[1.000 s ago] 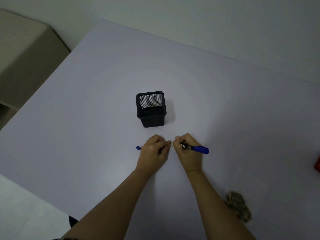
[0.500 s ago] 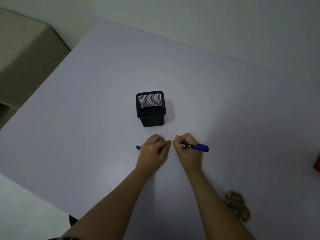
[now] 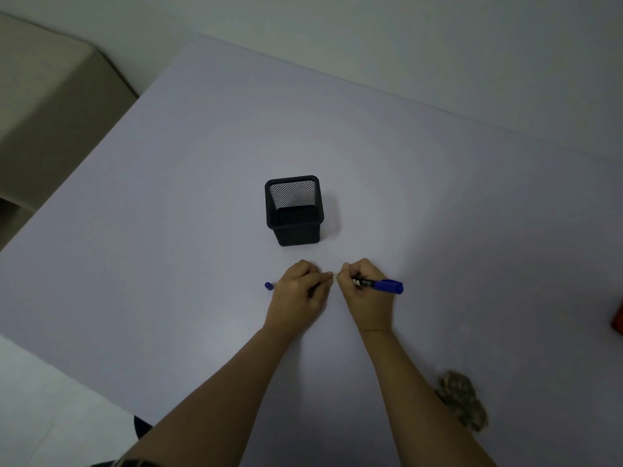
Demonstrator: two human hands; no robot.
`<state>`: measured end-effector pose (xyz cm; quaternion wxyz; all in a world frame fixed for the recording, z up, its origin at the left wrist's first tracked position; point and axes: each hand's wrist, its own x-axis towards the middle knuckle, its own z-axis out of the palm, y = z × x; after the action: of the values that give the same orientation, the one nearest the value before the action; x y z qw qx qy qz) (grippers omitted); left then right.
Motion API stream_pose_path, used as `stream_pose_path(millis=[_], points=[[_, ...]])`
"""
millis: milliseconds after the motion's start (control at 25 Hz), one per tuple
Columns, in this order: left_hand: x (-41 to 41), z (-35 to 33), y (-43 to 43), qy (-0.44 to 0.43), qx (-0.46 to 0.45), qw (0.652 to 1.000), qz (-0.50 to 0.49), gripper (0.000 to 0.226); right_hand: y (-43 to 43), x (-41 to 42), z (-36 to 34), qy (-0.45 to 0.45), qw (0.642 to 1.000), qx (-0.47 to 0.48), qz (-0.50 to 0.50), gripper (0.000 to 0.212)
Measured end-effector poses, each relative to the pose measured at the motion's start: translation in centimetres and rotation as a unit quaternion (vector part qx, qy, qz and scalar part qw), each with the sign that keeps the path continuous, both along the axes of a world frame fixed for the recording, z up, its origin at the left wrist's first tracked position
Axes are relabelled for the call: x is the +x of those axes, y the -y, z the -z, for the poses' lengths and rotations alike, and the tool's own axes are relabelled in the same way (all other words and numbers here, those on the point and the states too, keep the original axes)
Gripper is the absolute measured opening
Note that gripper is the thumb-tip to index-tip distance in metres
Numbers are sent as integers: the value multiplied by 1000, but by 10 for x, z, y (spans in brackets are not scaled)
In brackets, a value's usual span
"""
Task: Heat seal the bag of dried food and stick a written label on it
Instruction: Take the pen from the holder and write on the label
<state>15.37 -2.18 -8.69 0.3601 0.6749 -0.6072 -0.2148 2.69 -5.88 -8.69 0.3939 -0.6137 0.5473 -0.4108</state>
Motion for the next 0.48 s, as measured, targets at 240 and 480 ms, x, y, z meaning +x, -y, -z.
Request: stream_pose_path(millis=[240, 480], points=[[0, 1, 1, 10, -3, 1000, 2, 13, 0, 0, 1, -33, 999, -12, 10, 26], [1, 1, 1, 11, 2, 1000, 3, 15, 0, 0, 0, -18, 1000, -14, 3, 26]])
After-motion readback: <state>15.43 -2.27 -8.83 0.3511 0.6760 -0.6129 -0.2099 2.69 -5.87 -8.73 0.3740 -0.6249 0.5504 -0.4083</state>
